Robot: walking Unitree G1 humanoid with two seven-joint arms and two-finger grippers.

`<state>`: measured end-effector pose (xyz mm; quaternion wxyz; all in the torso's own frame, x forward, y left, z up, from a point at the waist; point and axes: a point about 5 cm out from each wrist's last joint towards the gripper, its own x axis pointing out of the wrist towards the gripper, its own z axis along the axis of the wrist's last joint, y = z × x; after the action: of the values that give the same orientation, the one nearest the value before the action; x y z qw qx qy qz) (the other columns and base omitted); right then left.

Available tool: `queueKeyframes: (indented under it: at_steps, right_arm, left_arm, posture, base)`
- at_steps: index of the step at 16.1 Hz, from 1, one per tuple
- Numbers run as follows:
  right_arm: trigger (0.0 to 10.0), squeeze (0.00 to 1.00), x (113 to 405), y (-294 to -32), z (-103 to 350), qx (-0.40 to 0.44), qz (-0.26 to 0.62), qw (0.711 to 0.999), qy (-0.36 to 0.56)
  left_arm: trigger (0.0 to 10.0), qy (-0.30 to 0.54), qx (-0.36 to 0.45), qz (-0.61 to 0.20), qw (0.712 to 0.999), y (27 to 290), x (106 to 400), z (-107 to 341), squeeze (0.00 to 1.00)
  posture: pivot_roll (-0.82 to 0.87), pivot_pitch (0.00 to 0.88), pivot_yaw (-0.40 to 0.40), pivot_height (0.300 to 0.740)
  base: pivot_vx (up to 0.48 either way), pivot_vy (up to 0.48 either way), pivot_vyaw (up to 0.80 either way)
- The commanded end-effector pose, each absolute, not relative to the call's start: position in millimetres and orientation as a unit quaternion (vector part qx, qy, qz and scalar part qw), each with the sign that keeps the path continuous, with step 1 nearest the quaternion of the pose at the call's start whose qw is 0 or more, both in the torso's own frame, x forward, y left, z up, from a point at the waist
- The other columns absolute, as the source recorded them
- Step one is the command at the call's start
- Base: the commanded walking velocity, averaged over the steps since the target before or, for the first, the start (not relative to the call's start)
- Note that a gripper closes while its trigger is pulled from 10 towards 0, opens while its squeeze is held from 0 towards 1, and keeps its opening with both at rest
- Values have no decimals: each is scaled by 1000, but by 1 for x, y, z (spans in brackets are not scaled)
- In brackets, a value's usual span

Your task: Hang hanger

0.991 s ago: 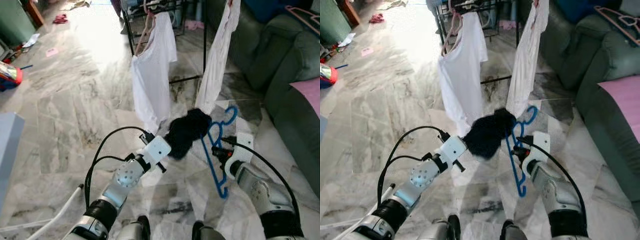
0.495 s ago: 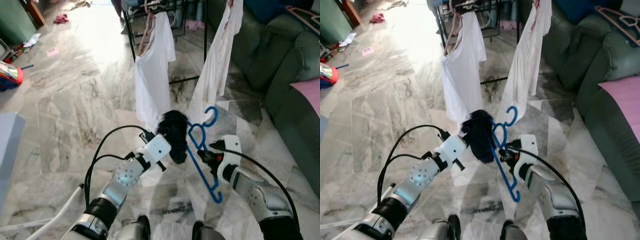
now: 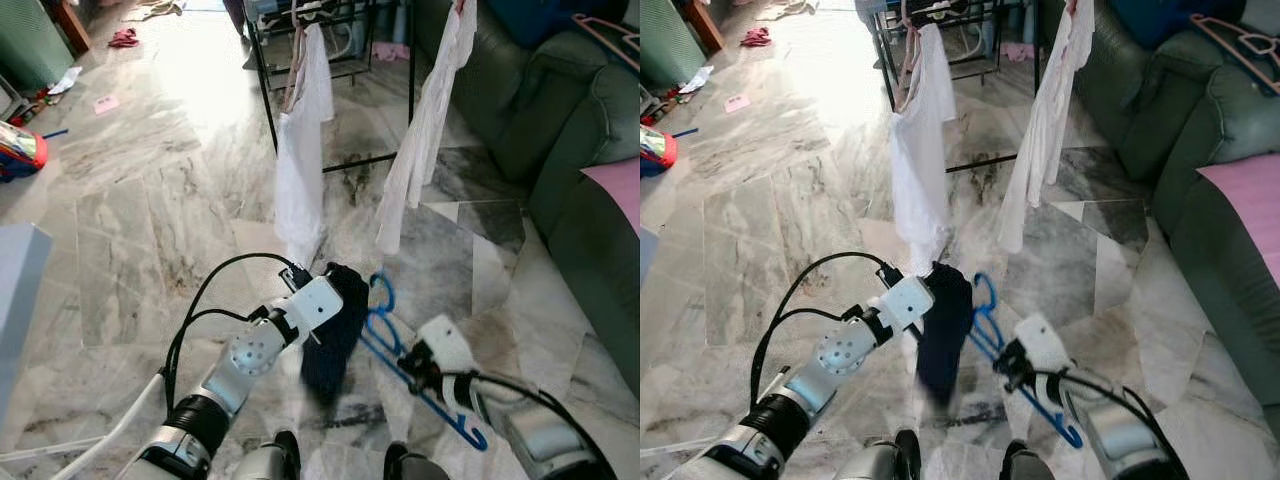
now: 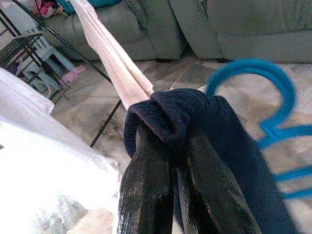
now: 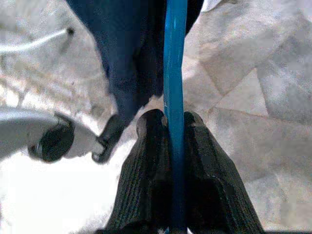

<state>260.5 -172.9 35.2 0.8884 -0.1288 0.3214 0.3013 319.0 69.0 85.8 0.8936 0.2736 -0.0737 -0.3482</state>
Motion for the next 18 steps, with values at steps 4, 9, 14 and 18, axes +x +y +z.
queueKeyframes:
  at_steps: [4, 9, 14, 18]
  right_arm:
    - [10000, 0, 237, -169, 26, -150, 381, 850, 333]
    - [10000, 0, 239, -212, 10, -186, 267, 868, 375]
    - [10000, 0, 274, -253, 36, -80, 19, 951, 299]
    - [10000, 0, 287, -251, 52, -2, -46, 970, 239]
  left_arm:
    - [10000, -88, 295, -341, 888, 76, 324, 91, 0]
    - [10000, -101, 299, -333, 889, 79, 328, 97, 0]
    - [10000, -107, 308, -321, 889, 84, 330, 98, 0]
    - [10000, -99, 316, -300, 895, 93, 333, 96, 0]
  posture:
    - [19, 247, 111, 740]
    - [19, 246, 117, 740]
    - [19, 249, 121, 740]
    - [17, 250, 122, 740]
  base:
    - [0, 0, 0]
    - [0, 0, 0]
    - [0, 0, 0]
    - [0, 0, 0]
